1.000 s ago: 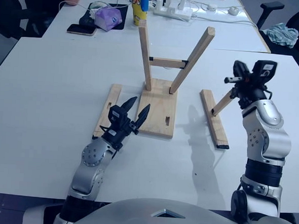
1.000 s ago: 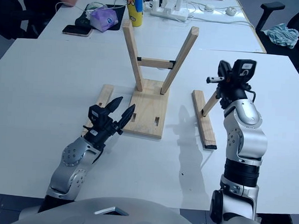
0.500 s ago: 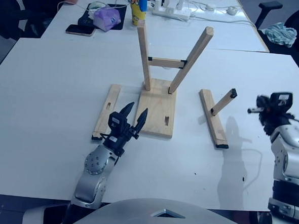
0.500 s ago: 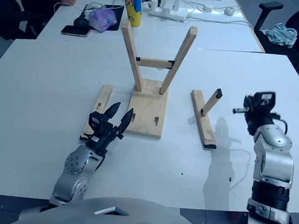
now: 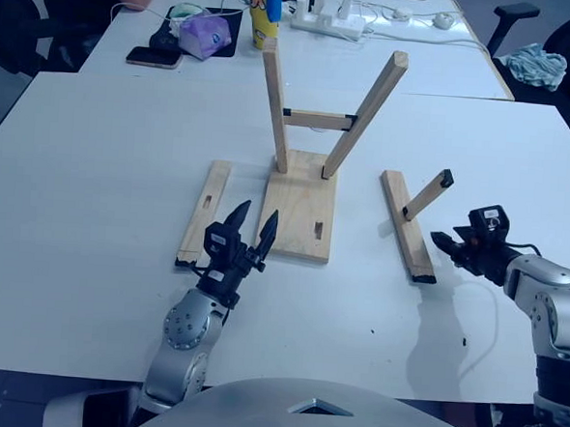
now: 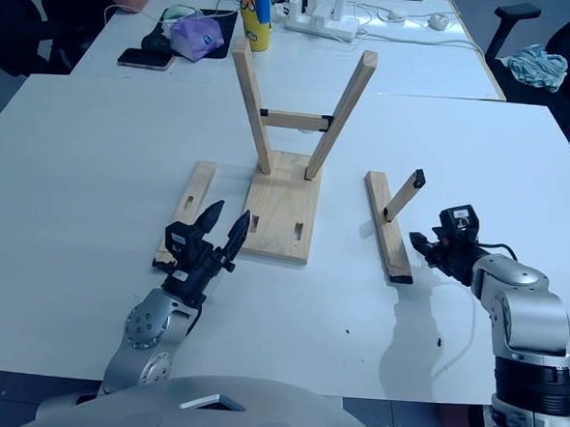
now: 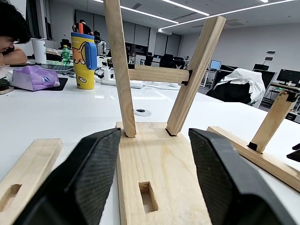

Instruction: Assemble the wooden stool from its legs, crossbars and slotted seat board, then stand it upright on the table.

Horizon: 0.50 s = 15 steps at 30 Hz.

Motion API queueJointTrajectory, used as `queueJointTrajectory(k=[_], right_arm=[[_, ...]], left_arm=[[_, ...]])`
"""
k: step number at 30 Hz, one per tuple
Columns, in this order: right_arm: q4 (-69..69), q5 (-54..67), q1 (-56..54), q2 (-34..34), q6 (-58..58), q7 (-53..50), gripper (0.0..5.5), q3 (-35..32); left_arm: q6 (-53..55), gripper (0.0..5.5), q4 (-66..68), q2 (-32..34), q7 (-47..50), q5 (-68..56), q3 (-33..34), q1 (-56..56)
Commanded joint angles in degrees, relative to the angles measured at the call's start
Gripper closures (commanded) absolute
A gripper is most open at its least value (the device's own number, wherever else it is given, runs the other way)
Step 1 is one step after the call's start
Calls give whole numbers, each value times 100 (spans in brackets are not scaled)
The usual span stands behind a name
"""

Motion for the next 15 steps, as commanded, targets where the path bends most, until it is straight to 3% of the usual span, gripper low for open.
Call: queueJointTrajectory(k=[1, 8, 15], right_arm=[[-133, 230, -299, 150, 463, -83, 229, -78], [-471, 300, -182, 413, 835, -296, 215, 157], [-716, -115, 571, 1018, 321, -916, 215, 519]], left_arm=[[54, 283, -18, 59, -30, 7, 46, -83], [157, 283, 0, 128, -154, -69, 66, -209], [422, 283, -46, 346, -469, -258, 124, -453]])
